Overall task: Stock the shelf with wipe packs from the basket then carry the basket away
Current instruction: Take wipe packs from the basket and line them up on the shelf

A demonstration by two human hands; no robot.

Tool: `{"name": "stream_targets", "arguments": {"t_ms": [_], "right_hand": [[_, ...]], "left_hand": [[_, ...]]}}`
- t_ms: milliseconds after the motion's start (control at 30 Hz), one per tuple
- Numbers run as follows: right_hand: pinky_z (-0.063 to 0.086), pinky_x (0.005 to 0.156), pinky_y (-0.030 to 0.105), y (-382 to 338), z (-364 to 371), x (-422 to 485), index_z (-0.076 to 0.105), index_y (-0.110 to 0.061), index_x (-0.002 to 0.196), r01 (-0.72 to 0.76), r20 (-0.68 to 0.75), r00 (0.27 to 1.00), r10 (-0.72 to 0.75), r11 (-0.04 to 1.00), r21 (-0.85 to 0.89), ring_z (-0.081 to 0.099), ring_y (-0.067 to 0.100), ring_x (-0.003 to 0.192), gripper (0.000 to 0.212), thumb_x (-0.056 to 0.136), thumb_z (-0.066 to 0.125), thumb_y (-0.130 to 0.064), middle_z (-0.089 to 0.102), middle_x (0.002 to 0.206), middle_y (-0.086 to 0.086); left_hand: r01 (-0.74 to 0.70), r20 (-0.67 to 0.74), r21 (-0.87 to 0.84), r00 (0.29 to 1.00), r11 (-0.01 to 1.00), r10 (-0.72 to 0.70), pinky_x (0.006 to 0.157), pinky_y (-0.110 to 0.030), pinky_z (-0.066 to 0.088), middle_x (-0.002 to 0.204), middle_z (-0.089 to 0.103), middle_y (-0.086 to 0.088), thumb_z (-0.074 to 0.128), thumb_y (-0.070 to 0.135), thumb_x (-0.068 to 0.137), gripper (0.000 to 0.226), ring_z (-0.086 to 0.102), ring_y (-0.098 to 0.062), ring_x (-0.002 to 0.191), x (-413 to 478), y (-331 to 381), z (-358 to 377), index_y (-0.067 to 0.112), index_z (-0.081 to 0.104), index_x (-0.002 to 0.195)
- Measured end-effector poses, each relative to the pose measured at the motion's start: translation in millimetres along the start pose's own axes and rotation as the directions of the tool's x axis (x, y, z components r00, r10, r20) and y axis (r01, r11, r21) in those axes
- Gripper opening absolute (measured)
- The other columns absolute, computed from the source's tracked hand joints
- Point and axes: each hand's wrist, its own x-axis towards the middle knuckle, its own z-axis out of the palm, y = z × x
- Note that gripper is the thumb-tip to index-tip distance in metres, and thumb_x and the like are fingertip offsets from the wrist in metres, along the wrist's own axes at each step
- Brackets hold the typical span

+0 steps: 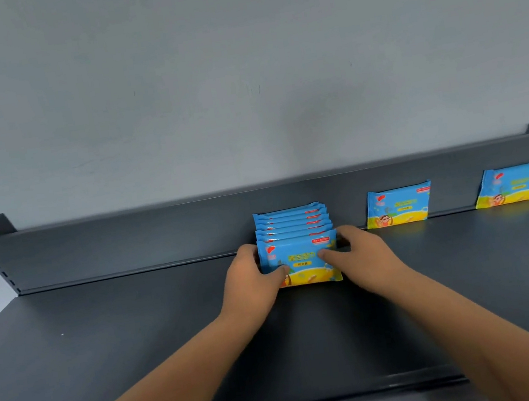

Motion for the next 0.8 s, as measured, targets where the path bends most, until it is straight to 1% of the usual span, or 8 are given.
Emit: {"name": "stream_targets", "arguments": {"t_ms": [167,300,367,433,467,533,667,800], "right_hand": [[0.055,0.084,0.027,0,-3,2,0.056,-0.028,0.130,-0.001,0.011,1.000,0.001,1.000,0.002,0.061,0.005,0.102,0.041,0.093,0.072,-0.036,0.062,0.121,-0.012],[0.051,0.099,0.038,-6,2,-1,0.043,-0.026,0.147,-0.012,-0.132,0.991,-0.009,0.988,-0.156,0.052,0.019,0.125,0.065,0.090,0.071,-0.037,0.052,0.139,-0.002],[0.049,0.099,0.039,-13,6,-6,0.040,-0.023,0.149,0.014,-0.215,0.974,-0.067,0.971,-0.237,0.048,0.021,0.128,0.064,0.092,0.066,-0.038,0.050,0.140,0.001],[0.045,0.105,0.036,-23,10,-11,0.040,-0.020,0.149,0.113,-0.231,0.954,-0.190,0.944,-0.310,0.044,0.019,0.133,0.060,0.095,0.059,-0.041,0.049,0.143,-0.001],[0.041,0.111,0.035,-28,12,-13,0.039,-0.019,0.151,0.171,-0.215,0.942,-0.258,0.920,-0.354,0.040,0.020,0.139,0.061,0.097,0.056,-0.042,0.047,0.147,0.000],[0.028,0.123,0.039,-40,14,-17,0.032,-0.019,0.157,0.258,-0.144,0.927,-0.347,0.867,-0.426,0.024,0.024,0.153,0.063,0.102,0.048,-0.044,0.036,0.160,0.005],[0.020,0.126,0.040,-63,20,-25,0.020,-0.030,0.162,0.439,0.025,0.880,-0.474,0.793,-0.422,0.009,0.020,0.158,0.055,0.109,0.034,-0.035,0.019,0.169,-0.001],[0.009,0.129,0.038,-95,36,-31,0.016,-0.031,0.163,0.544,0.082,0.822,-0.563,0.735,-0.405,0.002,0.015,0.158,0.055,0.109,0.028,-0.040,0.015,0.170,-0.007]], "left_hand": [[0.027,0.045,0.051,0.999,0.998,-0.030,0.072,-0.016,0.053,0.115,0.066,0.014,0.082,0.026,0.087,0.043,0.065,-0.002,0.098,2,1,-4,0.027,0.052,0.116],[0.042,-0.006,0.294,0.999,0.955,-0.043,0.068,-0.022,0.049,0.106,0.062,0.011,0.080,0.048,0.082,0.049,0.058,-0.004,0.091,2,11,-8,0.021,0.052,0.112],[0.037,-0.039,0.418,0.999,0.907,-0.022,0.089,-0.037,0.055,0.121,0.063,0.002,0.073,0.062,0.080,0.072,0.060,-0.018,0.112,2,17,-11,0.016,0.049,0.129],[0.029,-0.045,0.523,0.999,0.852,-0.006,0.119,-0.046,0.036,0.155,0.046,-0.009,0.064,0.070,0.084,0.105,0.042,-0.029,0.144,2,25,-14,0.007,0.026,0.158],[0.016,-0.048,0.559,0.999,0.829,0.013,0.126,-0.045,0.024,0.165,0.033,-0.011,0.058,0.072,0.088,0.109,0.030,-0.029,0.152,1,29,-17,0.005,0.015,0.162],[-0.046,-0.057,0.599,0.993,0.799,0.100,0.128,-0.042,0.013,0.171,0.020,-0.009,0.048,0.070,0.094,0.100,0.017,-0.025,0.158,-1,35,-22,0.007,0.011,0.164],[-0.293,-0.027,0.661,0.911,0.690,0.412,0.126,-0.042,0.012,0.168,0.029,-0.002,0.038,0.059,0.100,0.071,0.016,-0.023,0.158,-15,41,-45,0.018,0.037,0.159],[-0.214,-0.125,0.719,0.896,0.661,0.426,0.126,-0.043,0.013,0.167,0.033,0.001,0.028,0.055,0.103,0.065,0.015,-0.022,0.158,-39,33,-76,0.022,0.038,0.158]]}}
